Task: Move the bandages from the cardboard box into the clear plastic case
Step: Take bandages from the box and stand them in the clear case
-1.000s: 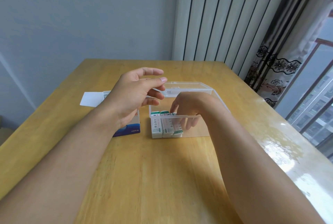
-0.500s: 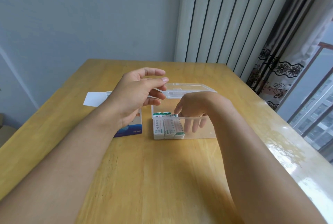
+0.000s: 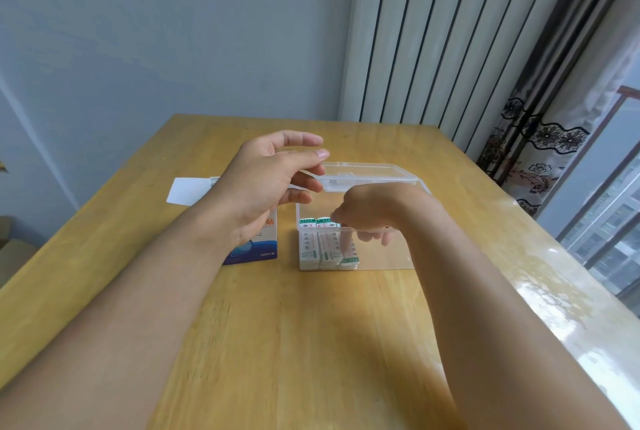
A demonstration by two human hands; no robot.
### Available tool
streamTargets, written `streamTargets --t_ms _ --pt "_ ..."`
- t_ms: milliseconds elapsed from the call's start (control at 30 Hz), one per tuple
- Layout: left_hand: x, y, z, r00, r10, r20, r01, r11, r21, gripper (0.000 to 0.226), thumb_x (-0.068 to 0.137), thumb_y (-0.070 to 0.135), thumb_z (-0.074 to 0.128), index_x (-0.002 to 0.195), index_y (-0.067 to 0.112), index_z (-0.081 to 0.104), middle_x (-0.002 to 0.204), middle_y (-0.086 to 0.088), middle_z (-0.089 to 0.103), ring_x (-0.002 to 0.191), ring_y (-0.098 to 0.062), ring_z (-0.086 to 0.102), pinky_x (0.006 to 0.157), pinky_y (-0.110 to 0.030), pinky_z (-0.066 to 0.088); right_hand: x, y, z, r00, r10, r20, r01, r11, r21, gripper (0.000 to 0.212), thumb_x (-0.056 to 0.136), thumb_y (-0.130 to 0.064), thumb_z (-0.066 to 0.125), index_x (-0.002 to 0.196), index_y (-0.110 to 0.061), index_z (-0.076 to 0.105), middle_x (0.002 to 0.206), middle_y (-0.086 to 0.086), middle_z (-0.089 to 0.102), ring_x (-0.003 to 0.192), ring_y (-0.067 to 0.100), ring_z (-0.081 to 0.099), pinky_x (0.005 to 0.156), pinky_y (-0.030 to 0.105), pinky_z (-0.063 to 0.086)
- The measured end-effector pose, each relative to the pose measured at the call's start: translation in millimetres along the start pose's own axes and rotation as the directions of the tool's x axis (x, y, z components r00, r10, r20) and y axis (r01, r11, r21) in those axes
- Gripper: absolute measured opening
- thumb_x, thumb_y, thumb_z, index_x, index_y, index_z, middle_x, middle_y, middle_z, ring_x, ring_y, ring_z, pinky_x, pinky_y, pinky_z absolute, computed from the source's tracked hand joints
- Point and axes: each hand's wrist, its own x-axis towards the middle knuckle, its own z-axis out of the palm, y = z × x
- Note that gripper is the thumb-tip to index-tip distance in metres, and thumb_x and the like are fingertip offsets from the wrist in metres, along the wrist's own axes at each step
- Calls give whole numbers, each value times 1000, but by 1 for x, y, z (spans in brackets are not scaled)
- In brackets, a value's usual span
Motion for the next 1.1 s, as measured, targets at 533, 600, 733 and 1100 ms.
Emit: streamTargets --t_ms 533,600,733,1100 --pt "2 -1 -1 1000 8 -5 -8 1000 -6 17 93 15 72 109 16 72 77 0 68 65 -13 65 56 -22 53 0 22 0 989 146 30 -149 976 159 56 103 -25 30 88 -10 82 77 5 73 67 21 63 80 34 58" --pt "3 -1 -2 1000 13 -15 -13 1000 -7 17 92 15 72 110 16 72 78 0 68 64 -13 65 56 -22 52 3 20 4 984 151 95 -167 969 184 61 103 -32 25 99 -6 79 84 8 77 77 24 68 90 41 57" --pt "5 -1 -5 999 21 -28 -21 1000 -2 18 92 16 72 110 16 72 77 1 69 65 -12 66 56 -22 52 4 18 3 987 120 105 -141 964 226 60 102 -38 21 117 -4 67 83 9 78 83 27 71 92 45 56" --pt "7 18 -41 988 54 -145 -69 993 -100 14 94 12 68 108 14 70 72 3 68 61 -10 64 54 -20 51 -7 24 -10 983 165 -82 -138 956 260 59 103 -38 28 89 -15 80 83 0 77 76 18 68 83 35 52"
